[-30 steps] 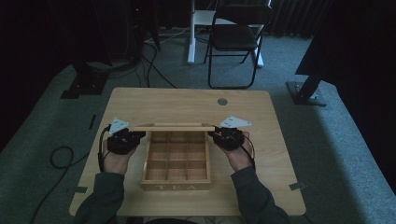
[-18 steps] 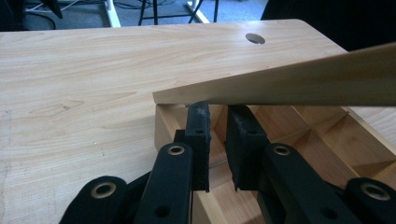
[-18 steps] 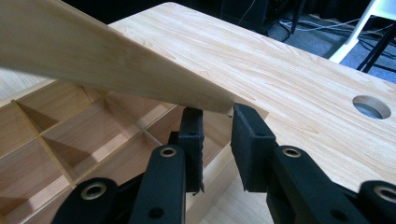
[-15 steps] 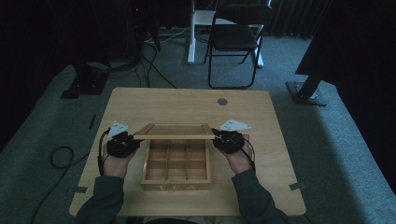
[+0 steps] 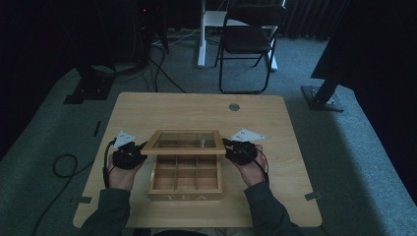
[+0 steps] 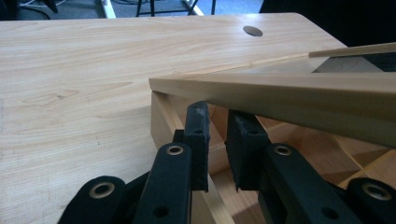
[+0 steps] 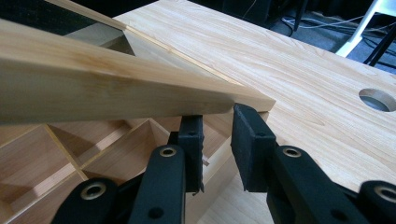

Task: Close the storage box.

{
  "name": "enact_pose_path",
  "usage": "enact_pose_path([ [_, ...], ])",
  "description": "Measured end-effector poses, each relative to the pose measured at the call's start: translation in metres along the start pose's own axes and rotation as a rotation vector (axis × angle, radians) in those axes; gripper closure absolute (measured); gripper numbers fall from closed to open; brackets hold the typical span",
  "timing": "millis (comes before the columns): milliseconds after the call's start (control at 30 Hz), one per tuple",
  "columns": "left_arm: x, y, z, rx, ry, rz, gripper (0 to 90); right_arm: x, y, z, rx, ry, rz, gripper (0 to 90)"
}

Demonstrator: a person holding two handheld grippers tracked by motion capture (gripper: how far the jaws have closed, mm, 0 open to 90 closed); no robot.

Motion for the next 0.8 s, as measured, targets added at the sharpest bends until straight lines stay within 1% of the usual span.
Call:
enact_pose_path([
  [367,0.002,0.000,-0.007,-0.010,0.006,-0.001,79.0,-0.003,-0.001,-0.007,-0.001,-0.010,0.005,73.3],
  [800,0.004,-0.002,-0.011,-0.006,0.000,-0.006,79.0,-0.005,-0.002,-0.011,-0.004,-0.017,0.005,72.9],
])
Point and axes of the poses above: each handheld gripper's, and its own axes: y roughly forward along the jaws, z roughly out of its top, x roughly to its right, the point moved 10 cm from there along y, roughly forward along the jaws, and after that the axes turned 5 degrees about y, right-handed, at the moved point
